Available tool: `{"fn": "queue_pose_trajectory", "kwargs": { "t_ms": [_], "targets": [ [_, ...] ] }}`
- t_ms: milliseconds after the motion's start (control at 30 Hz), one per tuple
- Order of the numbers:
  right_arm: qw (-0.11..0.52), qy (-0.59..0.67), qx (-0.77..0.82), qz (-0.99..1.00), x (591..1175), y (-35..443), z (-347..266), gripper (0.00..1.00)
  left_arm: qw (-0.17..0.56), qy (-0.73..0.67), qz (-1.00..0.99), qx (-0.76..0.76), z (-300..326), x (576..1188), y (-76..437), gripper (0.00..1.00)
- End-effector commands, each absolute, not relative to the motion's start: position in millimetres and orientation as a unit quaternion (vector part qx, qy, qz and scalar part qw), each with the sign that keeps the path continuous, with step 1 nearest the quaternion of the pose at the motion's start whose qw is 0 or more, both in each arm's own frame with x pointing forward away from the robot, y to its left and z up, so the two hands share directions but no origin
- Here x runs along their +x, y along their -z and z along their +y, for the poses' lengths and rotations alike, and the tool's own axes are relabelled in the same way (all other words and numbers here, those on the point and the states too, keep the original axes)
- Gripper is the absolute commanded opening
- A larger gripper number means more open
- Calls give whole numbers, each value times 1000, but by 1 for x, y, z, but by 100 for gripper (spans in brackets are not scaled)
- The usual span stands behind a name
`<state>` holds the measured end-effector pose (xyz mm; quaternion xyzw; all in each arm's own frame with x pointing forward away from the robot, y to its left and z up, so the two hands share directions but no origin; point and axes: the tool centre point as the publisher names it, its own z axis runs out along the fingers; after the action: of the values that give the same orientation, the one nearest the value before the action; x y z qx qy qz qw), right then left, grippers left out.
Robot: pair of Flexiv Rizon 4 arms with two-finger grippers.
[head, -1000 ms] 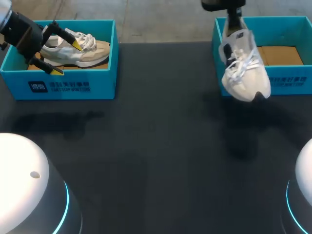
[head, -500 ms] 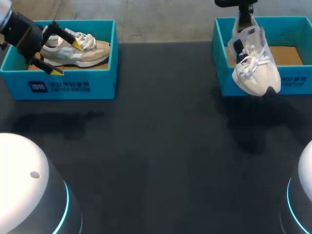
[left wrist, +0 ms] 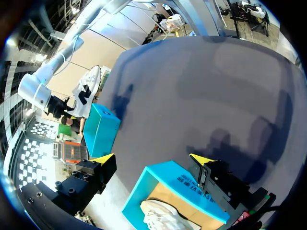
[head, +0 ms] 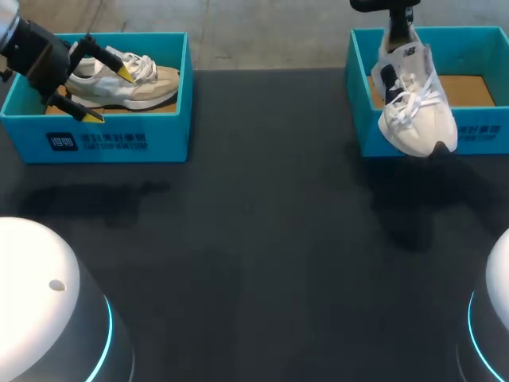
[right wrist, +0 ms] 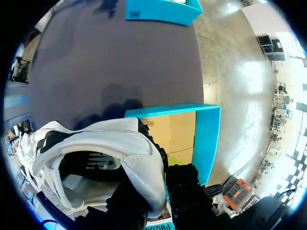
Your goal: Take the shoe out of the shoebox, open the shoe tongue, remove and reinsert the insole, then place the shoe into the shoebox
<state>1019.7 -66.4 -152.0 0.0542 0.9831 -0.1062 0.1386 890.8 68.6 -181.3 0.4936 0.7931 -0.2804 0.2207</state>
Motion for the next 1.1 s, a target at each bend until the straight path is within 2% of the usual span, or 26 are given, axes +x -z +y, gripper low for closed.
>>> {"fn": "queue_pose_trajectory", "kwargs": {
  "t_ms": [33,433,1100],
  "targets": [
    [140,108,57,983,1022,152,-78,0,220,279,794,494,69,890,181,100],
    [151,111,68,980,1031,156,-156,0,220,279,794,494,69,890,181,100],
    [123,125,68,982,1061,171,-271,0,220,279,794,494,69,890,181,100]
  ]
}}
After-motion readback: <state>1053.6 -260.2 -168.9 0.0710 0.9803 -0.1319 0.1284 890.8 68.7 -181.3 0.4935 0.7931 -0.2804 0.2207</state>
